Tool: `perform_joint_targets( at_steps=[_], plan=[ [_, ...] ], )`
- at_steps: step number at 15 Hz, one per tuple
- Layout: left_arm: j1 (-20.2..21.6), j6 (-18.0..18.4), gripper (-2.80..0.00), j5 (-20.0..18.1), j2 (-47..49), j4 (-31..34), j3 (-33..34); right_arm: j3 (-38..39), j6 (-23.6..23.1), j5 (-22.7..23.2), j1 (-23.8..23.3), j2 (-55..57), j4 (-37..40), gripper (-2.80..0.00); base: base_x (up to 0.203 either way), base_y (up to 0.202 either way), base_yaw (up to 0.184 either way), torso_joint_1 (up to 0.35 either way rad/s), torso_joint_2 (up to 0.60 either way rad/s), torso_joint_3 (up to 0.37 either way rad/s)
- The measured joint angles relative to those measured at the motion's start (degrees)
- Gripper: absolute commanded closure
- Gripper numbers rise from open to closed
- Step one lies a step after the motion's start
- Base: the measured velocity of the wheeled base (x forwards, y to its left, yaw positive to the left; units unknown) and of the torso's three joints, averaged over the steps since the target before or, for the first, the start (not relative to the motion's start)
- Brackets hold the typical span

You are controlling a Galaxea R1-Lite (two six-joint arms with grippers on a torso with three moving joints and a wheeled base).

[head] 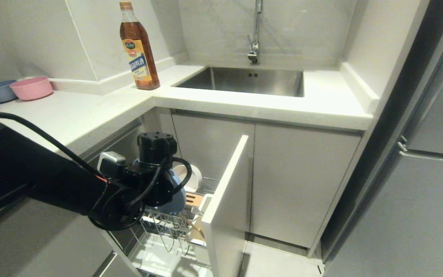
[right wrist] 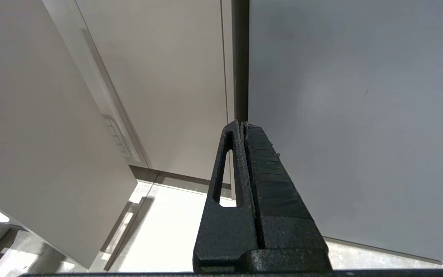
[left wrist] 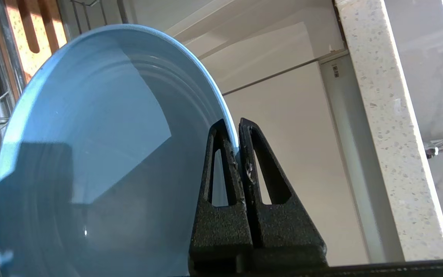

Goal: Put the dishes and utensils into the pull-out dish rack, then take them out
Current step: Pick up the plate and place it in the cupboard

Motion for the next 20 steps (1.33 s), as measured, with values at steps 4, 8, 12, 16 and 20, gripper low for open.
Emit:
perform_joint_targets(
  at_steps=[4, 8, 12, 16, 20],
  plan=[
    [-0.02, 0.0, 0.0, -0.02, 0.45, 0.06, -0.06, 0.0, 0.0, 0.02, 0.0, 0.0, 0.0, 0.0, 0.0, 0.0, 0.0, 0.0, 0.0, 0.0],
    [0.34, 0.0, 0.0, -0.07, 0.75, 0.22, -0.09, 0.0, 0.0, 0.02, 0.0, 0.0, 0.0, 0.0, 0.0, 0.0, 0.0, 0.0, 0.0, 0.0],
    [0.41, 0.22, 0.0, -0.13, 0.98, 0.33, -0.11, 0.0, 0.0, 0.02, 0.0, 0.0, 0.0, 0.0, 0.0, 0.0, 0.0, 0.0, 0.0, 0.0],
    [0.41, 0.11, -2.8, -0.17, 1.08, 1.12, -0.12, 0.0, 0.0, 0.0, 0.0, 0.0, 0.0, 0.0, 0.0, 0.0, 0.0, 0.0, 0.0, 0.0],
    [0.48, 0.11, -2.8, -0.13, 1.13, 1.68, -0.14, 0.0, 0.0, 0.02, 0.0, 0.0, 0.0, 0.0, 0.0, 0.0, 0.0, 0.0, 0.0, 0.0]
  ],
)
